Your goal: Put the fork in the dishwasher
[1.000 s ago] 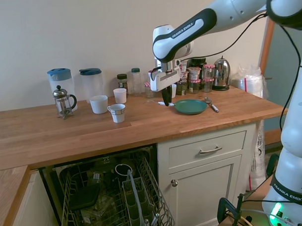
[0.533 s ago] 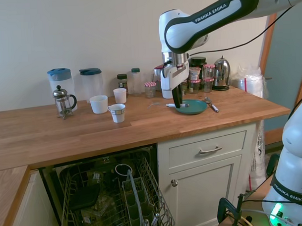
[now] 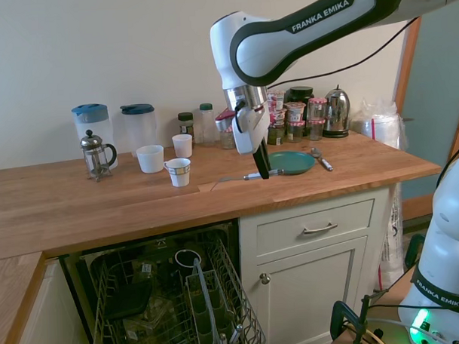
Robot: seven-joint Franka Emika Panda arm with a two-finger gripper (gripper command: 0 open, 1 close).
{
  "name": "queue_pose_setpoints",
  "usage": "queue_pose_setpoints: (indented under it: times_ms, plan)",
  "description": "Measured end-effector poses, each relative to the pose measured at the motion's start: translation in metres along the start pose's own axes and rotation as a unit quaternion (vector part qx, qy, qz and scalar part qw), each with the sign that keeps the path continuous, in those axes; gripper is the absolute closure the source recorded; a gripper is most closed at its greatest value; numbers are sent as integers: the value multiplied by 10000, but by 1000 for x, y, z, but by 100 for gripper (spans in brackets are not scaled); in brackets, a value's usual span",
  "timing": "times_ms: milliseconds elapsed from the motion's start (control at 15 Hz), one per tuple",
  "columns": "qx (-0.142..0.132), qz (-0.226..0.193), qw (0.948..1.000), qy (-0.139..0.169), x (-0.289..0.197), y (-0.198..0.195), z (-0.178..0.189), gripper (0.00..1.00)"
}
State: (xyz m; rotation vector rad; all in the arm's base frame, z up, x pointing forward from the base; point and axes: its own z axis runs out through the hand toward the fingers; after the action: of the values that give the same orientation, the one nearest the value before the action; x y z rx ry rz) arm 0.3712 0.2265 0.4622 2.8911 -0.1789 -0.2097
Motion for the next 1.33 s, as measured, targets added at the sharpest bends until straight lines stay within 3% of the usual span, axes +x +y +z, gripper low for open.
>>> queue_pose_setpoints:
  times_ms: [333, 667, 1000, 1333]
  plan:
    - [-465, -371, 9968, -542, -10, -45, 47, 100]
    - [-799, -659, 9896, -998, -9, -88, 104, 100]
    - [-1013, -845, 9839, -1204, -2, -122, 140, 100]
    - [-1232, -849, 9803, -1293, 6, -146, 149, 100]
